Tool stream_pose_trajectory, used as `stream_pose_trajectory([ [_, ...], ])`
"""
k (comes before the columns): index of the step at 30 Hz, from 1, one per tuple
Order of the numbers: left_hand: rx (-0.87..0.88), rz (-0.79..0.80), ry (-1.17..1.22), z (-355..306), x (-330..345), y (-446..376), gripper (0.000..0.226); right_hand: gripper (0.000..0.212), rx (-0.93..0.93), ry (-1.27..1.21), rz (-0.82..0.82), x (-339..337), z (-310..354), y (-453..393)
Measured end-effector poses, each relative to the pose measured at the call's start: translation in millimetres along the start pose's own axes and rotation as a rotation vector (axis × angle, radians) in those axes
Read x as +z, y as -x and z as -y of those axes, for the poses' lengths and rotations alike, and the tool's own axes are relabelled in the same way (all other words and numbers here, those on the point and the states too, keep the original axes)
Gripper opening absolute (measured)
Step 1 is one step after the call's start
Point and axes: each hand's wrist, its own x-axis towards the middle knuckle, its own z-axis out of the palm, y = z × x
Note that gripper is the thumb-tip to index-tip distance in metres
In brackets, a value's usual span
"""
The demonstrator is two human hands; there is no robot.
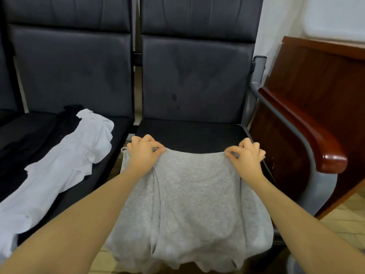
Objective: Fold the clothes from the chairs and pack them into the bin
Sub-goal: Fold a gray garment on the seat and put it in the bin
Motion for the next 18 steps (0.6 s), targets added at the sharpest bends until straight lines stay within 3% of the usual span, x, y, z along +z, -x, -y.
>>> stream_pose_trajectory([
  [9,0.043,-0.305,0.040,-34.2,-16.2,-75.0,0.016,0.004,-0.077,0.026,-0.331,-20.5,10.2,-80.1],
  [18,0.124,-0.372,0.095,-46.2,-35.9,-51.5,0.012,0.010,0.089,-0.194,-0.346,-39.4,12.0,-50.5],
])
